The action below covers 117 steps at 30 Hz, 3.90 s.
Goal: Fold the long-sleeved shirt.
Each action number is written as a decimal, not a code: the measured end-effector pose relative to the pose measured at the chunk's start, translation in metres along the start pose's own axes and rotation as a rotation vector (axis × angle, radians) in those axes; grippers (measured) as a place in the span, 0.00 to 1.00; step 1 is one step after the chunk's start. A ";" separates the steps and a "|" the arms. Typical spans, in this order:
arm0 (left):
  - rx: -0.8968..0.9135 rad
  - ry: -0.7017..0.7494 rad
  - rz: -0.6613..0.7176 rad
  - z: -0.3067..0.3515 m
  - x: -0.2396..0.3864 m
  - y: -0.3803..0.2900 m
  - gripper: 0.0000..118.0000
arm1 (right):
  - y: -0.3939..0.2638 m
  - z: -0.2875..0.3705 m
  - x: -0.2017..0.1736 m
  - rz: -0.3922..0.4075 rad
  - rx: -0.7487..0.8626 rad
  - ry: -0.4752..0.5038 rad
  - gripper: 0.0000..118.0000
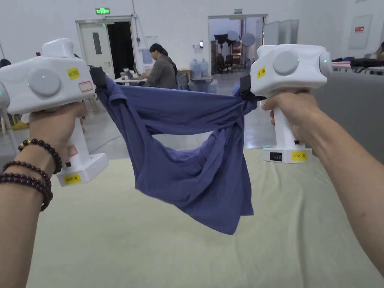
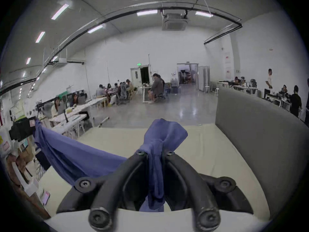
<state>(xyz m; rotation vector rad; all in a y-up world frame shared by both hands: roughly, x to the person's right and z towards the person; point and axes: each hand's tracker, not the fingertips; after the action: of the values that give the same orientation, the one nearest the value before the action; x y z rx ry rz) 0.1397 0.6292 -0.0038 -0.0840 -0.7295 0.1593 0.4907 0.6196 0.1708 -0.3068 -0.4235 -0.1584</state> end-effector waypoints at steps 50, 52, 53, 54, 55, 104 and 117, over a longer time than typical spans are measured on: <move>-0.625 0.049 0.203 0.290 -0.015 -0.431 1.00 | -0.475 0.178 0.038 -0.111 -0.394 -0.081 0.99; -0.509 0.053 0.244 0.307 -0.021 -0.416 1.00 | -0.456 0.189 0.040 -0.089 -0.390 -0.095 0.98; -0.505 0.063 0.255 0.309 -0.025 -0.411 0.99 | -0.450 0.191 0.039 -0.083 -0.401 -0.103 0.95; -0.506 0.085 0.269 0.302 -0.022 -0.417 0.93 | -0.446 0.193 0.039 -0.084 -0.401 -0.104 0.83; -0.534 0.127 0.281 0.301 -0.023 -0.419 0.53 | -0.443 0.194 0.040 -0.086 -0.384 -0.104 0.36; -0.752 0.227 0.254 0.197 -0.045 -0.417 0.07 | -0.374 -0.243 -0.062 0.438 -0.926 0.183 0.00; -0.301 0.168 0.003 0.070 -0.046 -0.172 0.07 | -0.072 -0.063 0.010 0.313 -0.277 0.045 0.00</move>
<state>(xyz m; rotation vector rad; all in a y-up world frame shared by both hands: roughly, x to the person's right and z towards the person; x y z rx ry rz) 0.0786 0.4529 0.0407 -0.3815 -0.5811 0.0435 0.5087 0.5303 0.1389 -0.6358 -0.3040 0.0842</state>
